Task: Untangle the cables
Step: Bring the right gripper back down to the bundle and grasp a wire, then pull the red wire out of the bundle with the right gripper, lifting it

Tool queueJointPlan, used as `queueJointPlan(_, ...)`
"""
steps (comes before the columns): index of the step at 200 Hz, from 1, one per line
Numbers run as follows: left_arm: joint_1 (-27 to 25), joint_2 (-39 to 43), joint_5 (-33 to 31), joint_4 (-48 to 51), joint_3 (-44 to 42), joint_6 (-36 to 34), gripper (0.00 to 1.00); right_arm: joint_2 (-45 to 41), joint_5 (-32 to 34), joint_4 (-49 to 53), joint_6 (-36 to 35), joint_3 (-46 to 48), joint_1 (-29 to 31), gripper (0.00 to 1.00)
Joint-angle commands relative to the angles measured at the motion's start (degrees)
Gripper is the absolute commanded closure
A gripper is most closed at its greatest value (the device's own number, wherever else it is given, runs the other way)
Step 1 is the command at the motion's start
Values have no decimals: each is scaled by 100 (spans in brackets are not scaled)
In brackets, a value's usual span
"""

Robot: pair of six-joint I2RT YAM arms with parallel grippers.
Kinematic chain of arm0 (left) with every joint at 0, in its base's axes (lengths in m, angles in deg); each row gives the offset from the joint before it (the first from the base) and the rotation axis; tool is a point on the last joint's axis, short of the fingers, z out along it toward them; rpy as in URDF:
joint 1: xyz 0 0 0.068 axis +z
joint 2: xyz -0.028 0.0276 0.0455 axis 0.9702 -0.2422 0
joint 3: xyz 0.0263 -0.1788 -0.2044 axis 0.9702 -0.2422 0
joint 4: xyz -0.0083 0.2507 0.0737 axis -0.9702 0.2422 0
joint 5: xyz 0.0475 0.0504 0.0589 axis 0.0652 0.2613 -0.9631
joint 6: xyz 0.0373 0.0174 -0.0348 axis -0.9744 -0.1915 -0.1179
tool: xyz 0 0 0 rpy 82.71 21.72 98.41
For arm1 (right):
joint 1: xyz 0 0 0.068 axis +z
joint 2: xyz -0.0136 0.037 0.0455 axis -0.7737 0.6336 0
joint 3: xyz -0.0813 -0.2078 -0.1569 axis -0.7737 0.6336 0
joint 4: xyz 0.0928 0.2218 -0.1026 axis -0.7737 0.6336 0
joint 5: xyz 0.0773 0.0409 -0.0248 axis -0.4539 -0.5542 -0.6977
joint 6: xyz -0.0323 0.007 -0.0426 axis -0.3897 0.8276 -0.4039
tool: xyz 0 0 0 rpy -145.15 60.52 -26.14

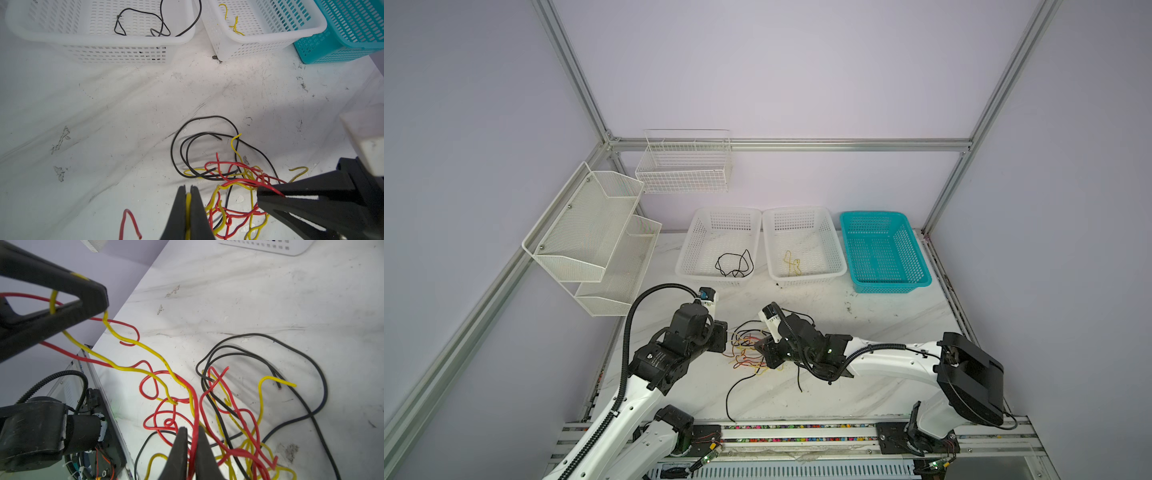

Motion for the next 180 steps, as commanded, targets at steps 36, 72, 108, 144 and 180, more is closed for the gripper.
queueJointPlan(36,-27,148,-52,-87,47,-67,58,-686,806,394,-71,-68,-9,100)
queueJointPlan(72,-25,157,-20,-70,64,-18,42,-1161,1327,944,-269,-106,-66,100)
queueJointPlan(108,-32,148,159,-76,121,72,26,-1885,1735,1356,-373,-137,-272,100)
queueJointPlan(144,-25,61,739,-233,235,271,4,-2279,1622,1712,-519,-260,-683,100)
queueJointPlan(180,-25,186,1876,-906,394,773,0,-2158,1609,1726,-521,-284,-685,100)
